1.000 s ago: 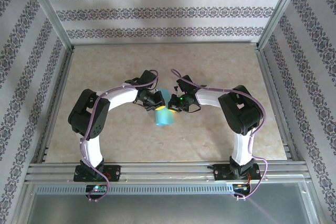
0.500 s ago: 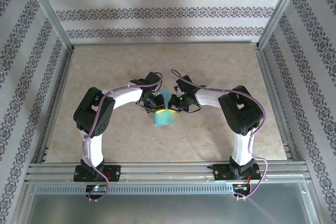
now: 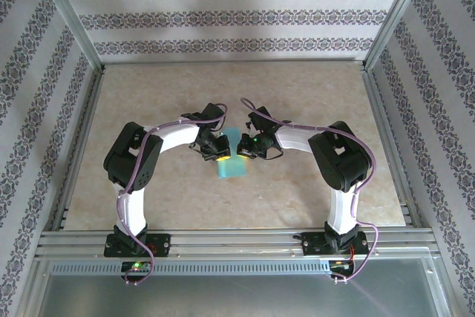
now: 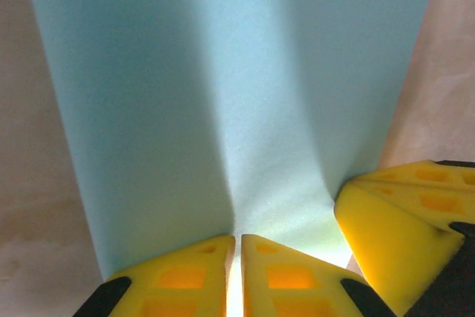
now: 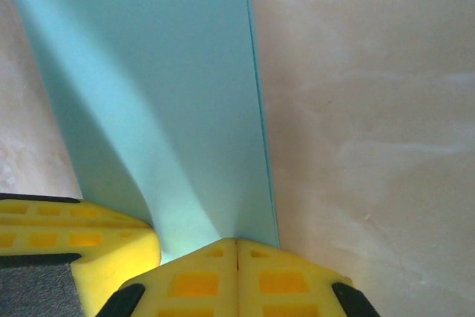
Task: Fold a paper plane with a square sheet of paper (pick it up from the middle)
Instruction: First fold the square sheet of paper in half at the center of the table.
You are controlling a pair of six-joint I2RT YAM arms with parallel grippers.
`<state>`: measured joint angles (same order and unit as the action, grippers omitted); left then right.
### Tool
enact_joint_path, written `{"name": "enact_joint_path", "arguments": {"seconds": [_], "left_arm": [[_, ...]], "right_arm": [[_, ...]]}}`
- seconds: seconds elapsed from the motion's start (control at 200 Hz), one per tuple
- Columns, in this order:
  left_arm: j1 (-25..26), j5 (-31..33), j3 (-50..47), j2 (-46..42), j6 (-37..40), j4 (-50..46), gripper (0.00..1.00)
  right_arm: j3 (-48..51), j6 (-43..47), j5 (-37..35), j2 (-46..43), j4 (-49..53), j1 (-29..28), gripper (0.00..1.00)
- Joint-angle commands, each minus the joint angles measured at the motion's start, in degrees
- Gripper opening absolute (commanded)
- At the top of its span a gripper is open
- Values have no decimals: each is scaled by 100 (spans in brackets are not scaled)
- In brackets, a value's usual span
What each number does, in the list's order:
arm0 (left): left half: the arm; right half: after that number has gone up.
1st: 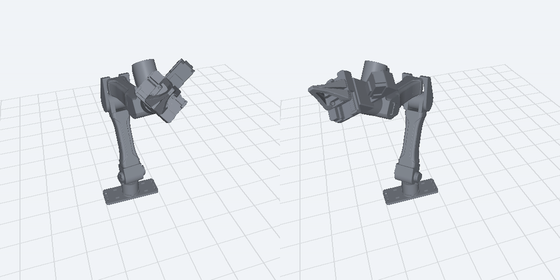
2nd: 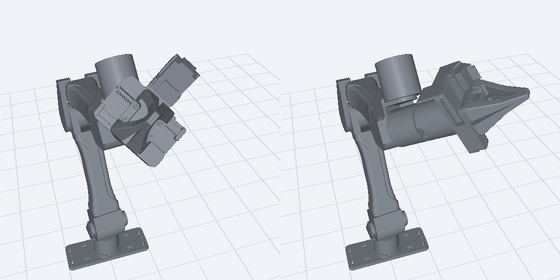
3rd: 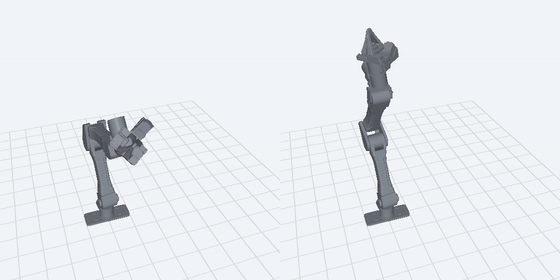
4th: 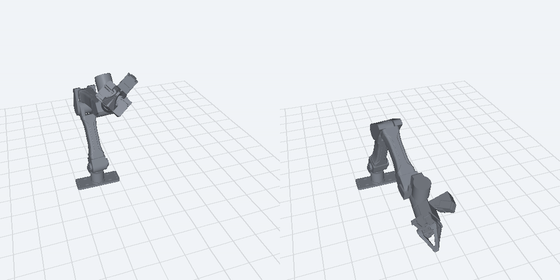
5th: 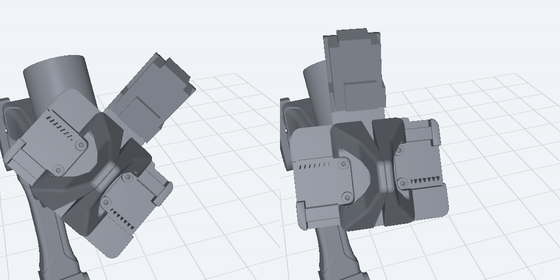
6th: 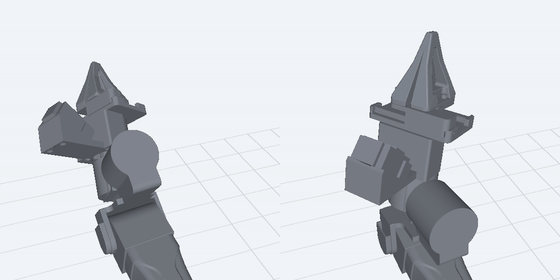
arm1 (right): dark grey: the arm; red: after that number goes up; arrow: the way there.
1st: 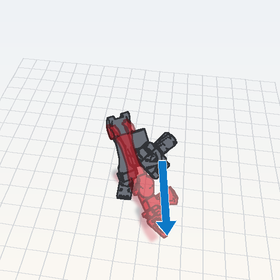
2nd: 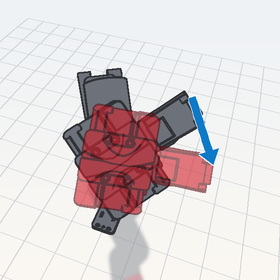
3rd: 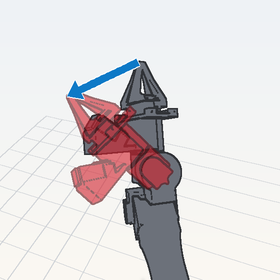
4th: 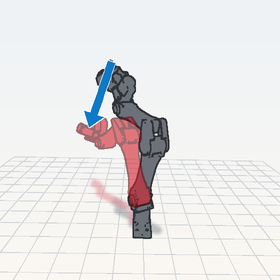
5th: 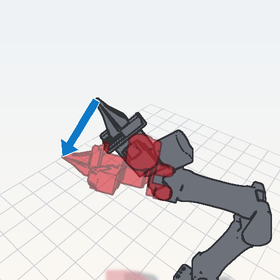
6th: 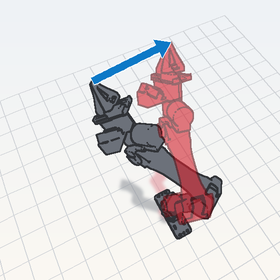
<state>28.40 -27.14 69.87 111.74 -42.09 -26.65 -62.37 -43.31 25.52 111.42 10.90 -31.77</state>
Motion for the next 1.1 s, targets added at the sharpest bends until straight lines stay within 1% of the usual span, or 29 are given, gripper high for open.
{"name": "enact_joint_path", "arguments": {"seconds": [0.0,0.22,0.33,0.43,0.515,0.595,0.695,0.815,0.939,1.094], "left_arm": [[-256,48,-444,-104,325,-128,15],[-871,-516,-1284,-441,539,537,17],[-1062,-565,-1432,-687,617,538,17],[-1041,-617,-1434,-1062,592,570,17],[-934,-820,-1489,-1401,367,927,17],[-766,-871,-1556,-1571,78,1308,17],[-516,-952,-1542,-1421,-300,1720,15],[-288,-1019,-1487,-1025,-551,2041,13],[-254,-1164,-1459,-655,-483,1954,12],[-373,-780,-1481,-565,99,1008,11]], "right_arm": [[491,25,-1249,774,913,-93,6],[498,171,-1421,853,1037,-75,6],[497,182,-1479,880,1055,-75,6],[484,191,-1523,851,1081,-75,6],[476,191,-1523,851,1082,-75,6],[479,174,-1511,857,1089,-75,6],[475,159,-1499,878,1081,-83,6],[477,156,-1488,897,1081,-84,6],[477,156,-1480,892,1081,-84,5],[493,130,-1488,901,1072,-84,5]]}}
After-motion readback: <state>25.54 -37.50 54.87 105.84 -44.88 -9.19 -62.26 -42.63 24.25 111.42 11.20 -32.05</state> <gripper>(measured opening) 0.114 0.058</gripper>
